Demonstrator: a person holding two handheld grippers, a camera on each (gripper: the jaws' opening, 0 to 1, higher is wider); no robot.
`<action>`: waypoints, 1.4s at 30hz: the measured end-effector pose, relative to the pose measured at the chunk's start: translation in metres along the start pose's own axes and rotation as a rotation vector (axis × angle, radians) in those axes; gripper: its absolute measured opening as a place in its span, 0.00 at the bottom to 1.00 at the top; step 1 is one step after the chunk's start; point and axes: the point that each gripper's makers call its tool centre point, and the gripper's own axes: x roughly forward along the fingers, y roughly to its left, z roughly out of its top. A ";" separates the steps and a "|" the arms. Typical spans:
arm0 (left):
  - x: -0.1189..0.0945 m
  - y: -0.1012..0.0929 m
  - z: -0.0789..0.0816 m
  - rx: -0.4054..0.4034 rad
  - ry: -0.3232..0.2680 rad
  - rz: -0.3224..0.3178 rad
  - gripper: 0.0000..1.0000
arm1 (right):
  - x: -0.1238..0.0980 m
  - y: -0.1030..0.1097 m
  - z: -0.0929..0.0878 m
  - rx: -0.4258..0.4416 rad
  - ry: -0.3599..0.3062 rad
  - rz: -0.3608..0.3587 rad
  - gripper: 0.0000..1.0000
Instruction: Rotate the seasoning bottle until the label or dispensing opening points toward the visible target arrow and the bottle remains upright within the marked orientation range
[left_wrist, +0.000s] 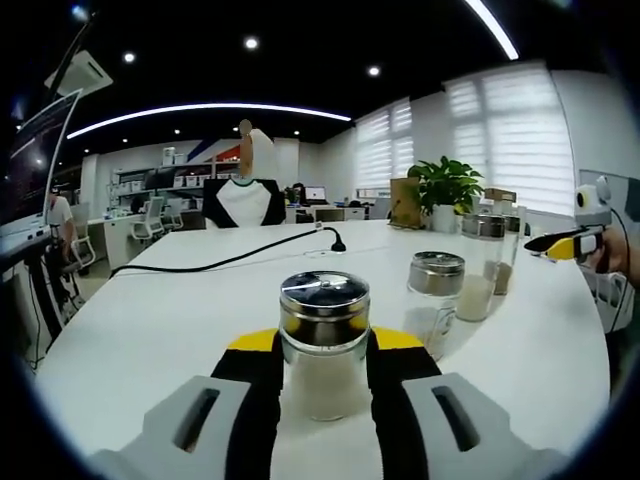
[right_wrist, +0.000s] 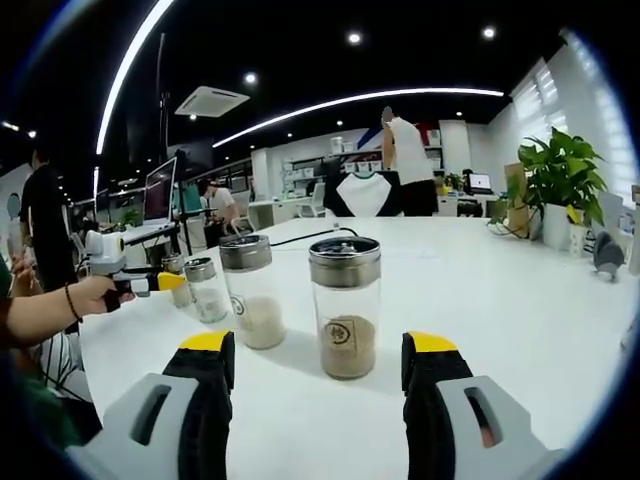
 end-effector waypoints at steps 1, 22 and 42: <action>0.000 0.000 0.000 0.000 0.000 -0.003 0.34 | 0.000 0.000 0.000 -0.001 0.001 -0.002 0.69; 0.005 0.001 -0.001 0.033 0.024 -0.148 0.34 | 0.000 0.006 0.008 -0.021 -0.030 0.020 0.69; 0.007 -0.009 -0.003 0.123 0.076 -0.379 0.34 | 0.002 0.008 0.004 -0.030 -0.016 0.025 0.70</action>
